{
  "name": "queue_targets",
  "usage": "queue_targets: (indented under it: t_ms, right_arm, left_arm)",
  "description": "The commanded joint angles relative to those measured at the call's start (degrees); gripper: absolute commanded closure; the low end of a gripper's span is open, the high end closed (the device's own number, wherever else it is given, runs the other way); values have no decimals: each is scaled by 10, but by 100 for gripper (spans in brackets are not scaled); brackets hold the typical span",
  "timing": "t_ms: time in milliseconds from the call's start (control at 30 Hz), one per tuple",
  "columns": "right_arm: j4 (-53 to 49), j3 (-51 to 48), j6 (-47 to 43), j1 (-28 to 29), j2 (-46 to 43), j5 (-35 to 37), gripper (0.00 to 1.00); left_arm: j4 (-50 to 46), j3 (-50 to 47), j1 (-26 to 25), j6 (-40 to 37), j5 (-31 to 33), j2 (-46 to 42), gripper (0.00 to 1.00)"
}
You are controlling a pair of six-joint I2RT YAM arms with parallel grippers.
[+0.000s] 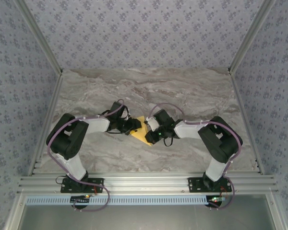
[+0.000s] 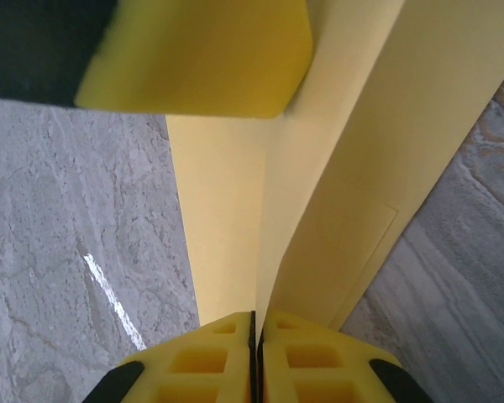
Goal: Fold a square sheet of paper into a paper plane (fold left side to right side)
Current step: Fourth fold the wing at the center of the table.
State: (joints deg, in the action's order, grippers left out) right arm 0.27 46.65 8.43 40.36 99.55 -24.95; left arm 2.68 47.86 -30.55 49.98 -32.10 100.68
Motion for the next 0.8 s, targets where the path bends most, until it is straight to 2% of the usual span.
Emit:
queue_targets:
  t_ms: [0, 767]
  right_arm:
    - [-11, 4, 11, -4, 15, -13, 90]
    - [-3, 18, 26, -16, -5, -52, 81]
  left_arm:
    - [-20, 12, -4, -15, 5, 8, 57]
    - [-27, 9, -4, -18, 13, 19, 57]
